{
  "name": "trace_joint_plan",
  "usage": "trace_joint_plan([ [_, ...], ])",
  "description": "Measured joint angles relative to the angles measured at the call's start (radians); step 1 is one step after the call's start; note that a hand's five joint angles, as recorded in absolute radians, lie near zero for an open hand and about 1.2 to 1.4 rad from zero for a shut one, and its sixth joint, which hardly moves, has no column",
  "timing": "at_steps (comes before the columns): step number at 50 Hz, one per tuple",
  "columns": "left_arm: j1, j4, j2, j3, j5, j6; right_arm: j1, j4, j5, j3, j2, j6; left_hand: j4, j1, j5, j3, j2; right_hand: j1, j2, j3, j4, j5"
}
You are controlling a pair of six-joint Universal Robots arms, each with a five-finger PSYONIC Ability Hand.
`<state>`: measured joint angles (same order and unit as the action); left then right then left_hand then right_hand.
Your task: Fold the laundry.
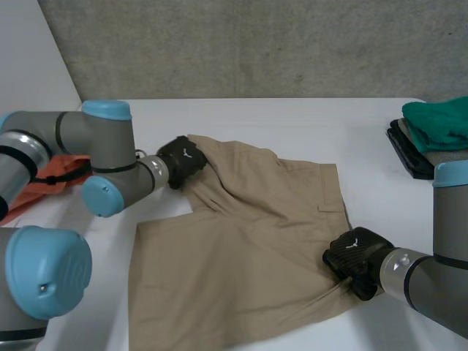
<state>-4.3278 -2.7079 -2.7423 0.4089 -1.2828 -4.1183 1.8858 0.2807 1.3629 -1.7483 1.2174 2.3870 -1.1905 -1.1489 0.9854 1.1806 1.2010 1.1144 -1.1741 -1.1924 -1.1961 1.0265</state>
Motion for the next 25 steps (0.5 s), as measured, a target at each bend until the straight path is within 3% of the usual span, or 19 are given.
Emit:
trace_joint_plan([
  [7, 0.002, 0.004, 0.122, 0.184, -0.196, 0.04, 0.001, 0.003, -0.001, 0.0, 0.008, 0.0, -0.002, 0.0, 0.0, 0.0, 0.0, 0.0, 0.0, 0.0, 0.0, 0.0],
  [12, 0.004, 0.002, 0.162, 0.265, -0.28, 0.08, 0.009, 0.005, 0.0, -0.001, 0.011, 0.0, -0.003, 0.0, 0.0, 0.0, 0.0, 0.0, 0.0, 0.0, 0.0, 0.0],
  [24, 0.0, 0.118, 0.181, 0.216, -0.417, 0.367, 0.03, 0.003, 0.006, -0.006, 0.019, 0.001, -0.003, 0.0, 0.0, 0.0, 0.0, 0.0, 0.0, 0.0, 0.0, 0.0],
  [25, -0.001, 0.132, 0.185, 0.202, -0.427, 0.396, 0.031, 0.003, 0.006, -0.008, 0.02, 0.001, 0.08, 0.072, -0.061, -0.077, -0.101, 0.0, 0.0, 0.0, 0.0, 0.0],
])
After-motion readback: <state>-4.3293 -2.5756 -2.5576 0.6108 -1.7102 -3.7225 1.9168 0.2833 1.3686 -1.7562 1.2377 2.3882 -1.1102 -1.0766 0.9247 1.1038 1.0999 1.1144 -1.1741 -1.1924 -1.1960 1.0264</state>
